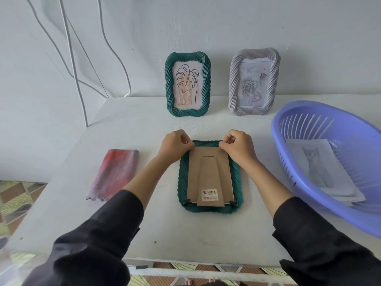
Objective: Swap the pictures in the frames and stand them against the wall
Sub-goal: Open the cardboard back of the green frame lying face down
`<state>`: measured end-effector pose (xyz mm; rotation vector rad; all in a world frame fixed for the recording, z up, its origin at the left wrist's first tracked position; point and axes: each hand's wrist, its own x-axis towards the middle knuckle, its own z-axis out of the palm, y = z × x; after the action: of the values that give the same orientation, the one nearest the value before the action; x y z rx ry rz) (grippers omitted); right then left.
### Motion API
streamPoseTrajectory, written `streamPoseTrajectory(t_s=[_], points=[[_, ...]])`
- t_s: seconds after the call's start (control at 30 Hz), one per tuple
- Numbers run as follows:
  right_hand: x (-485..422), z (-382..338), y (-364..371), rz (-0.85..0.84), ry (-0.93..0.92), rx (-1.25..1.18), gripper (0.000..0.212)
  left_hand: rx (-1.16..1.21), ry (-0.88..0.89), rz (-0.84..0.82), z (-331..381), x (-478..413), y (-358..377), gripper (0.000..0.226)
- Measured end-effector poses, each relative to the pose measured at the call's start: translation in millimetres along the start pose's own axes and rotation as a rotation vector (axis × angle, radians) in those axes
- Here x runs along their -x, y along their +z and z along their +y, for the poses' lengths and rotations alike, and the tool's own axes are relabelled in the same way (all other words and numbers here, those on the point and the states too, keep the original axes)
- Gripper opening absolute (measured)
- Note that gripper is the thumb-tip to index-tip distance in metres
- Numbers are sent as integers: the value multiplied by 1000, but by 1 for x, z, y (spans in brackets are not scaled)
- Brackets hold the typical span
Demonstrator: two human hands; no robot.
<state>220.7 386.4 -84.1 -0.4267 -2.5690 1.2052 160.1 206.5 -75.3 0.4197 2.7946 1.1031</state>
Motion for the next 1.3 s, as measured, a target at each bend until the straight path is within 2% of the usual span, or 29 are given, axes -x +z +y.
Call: streamPoseTrajectory(t_s=[0.1, 0.2, 0.33, 0.43, 0.6, 0.7, 0.9, 0.97, 1.3], points=[[6, 8, 1, -2, -54, -47, 5, 18, -24, 23, -2, 4, 4, 10], [10, 12, -1, 6, -68, -89, 7, 151, -15, 72, -6, 14, 8, 16], [25, 14, -7, 22, -103, -110, 18, 283, 21, 152, -8, 31, 9, 7], [52, 18, -13, 29, -200, -33, 16, 317, 63, 155, -8, 43, 10, 5], [100, 23, -23, -20, -296, 42, 4, 204, 131, -4, -18, 74, 6, 7], [125, 25, -29, -78, -270, 33, 3, 224, 151, -52, -23, 100, -3, 8], [158, 28, -38, -216, -229, 34, 27, 125, 209, -184, -32, 139, -18, 28], [161, 29, -39, -214, -238, 55, 32, 91, 240, -178, -33, 143, -17, 32], [156, 26, -39, -233, -216, 29, 23, 78, 266, -166, -31, 143, -15, 27]])
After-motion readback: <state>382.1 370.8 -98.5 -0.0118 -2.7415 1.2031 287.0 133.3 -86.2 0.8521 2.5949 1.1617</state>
